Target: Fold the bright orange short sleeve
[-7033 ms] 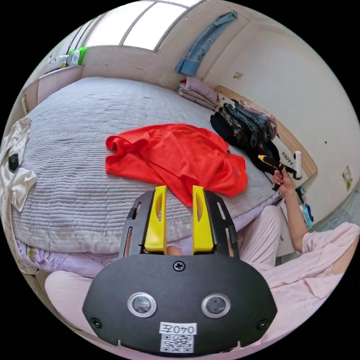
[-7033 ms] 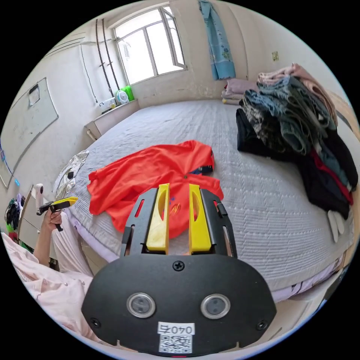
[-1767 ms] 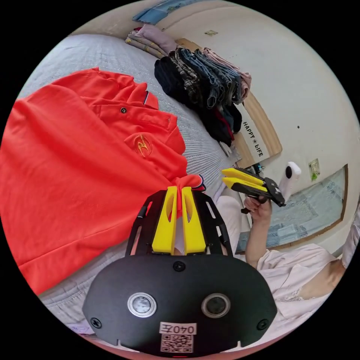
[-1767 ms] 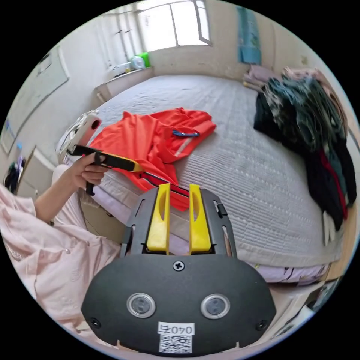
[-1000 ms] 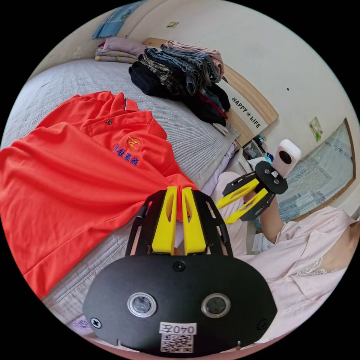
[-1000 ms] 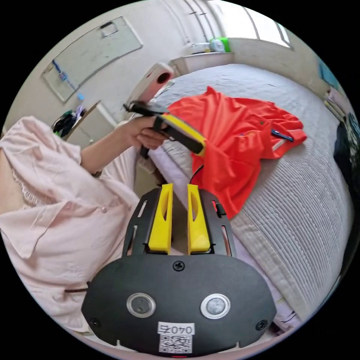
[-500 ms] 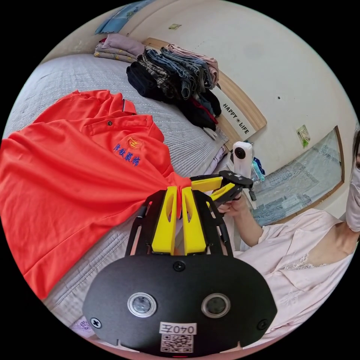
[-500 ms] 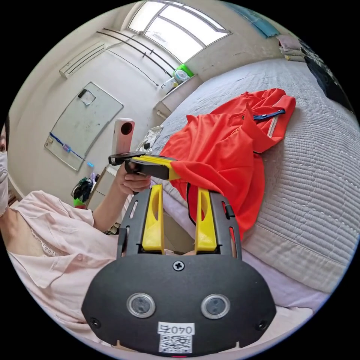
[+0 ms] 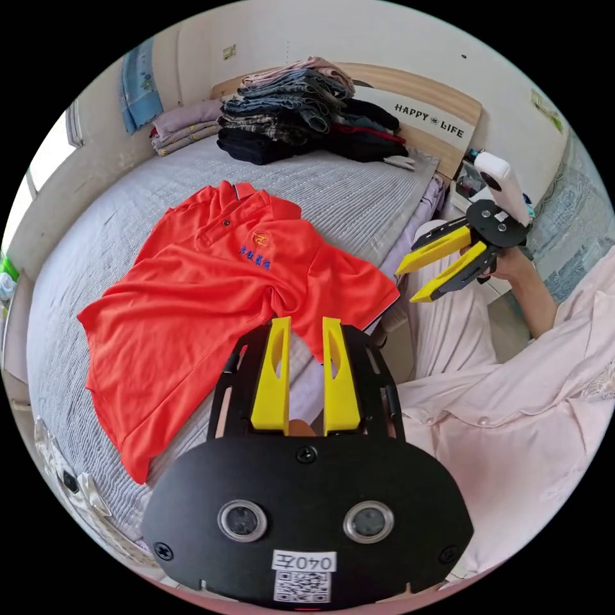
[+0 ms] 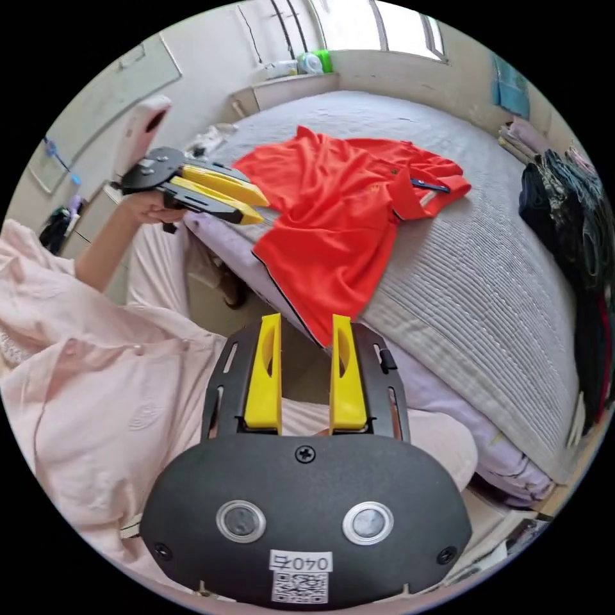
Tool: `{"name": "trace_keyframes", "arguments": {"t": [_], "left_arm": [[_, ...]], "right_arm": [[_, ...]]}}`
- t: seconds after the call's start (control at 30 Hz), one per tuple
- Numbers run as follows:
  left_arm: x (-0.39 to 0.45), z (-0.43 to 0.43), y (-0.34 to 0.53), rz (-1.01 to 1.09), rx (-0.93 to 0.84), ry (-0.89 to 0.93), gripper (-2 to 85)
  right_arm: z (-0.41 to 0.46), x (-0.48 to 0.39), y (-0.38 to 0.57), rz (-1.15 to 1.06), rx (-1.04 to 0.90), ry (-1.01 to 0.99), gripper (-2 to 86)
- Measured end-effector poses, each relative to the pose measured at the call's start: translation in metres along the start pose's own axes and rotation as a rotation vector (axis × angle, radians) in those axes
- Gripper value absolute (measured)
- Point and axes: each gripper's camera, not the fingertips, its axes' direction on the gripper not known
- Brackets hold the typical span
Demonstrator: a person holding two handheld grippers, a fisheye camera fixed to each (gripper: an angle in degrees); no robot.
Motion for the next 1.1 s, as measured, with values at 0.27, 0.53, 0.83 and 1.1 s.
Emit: {"name": "trace_keyframes", "arguments": {"t": [0.27, 0.53, 0.83, 1.1], "left_arm": [[0.065, 0.045, -0.003, 0.15, -0.17, -0.06, 0.9], [-0.011, -0.057, 0.092, -0.258, 0.026, -0.263, 4.1], [-0.107, -0.105, 0.196, -0.686, 0.026, -0.428, 8.1], [-0.126, -0.068, 0.184, -0.642, -0.14, -0.37, 2.3]], "right_arm": [[0.023, -0.002, -0.019, 0.162, -0.132, 0.105, 12.4], [-0.012, 0.012, -0.002, 0.266, -0.101, 0.035, 12.9], [-0.013, 0.001, -0.006, 0.308, -0.153, 0.06, 12.2], [-0.035, -0.014, 0.024, 0.291, -0.142, 0.146, -0.4]]}}
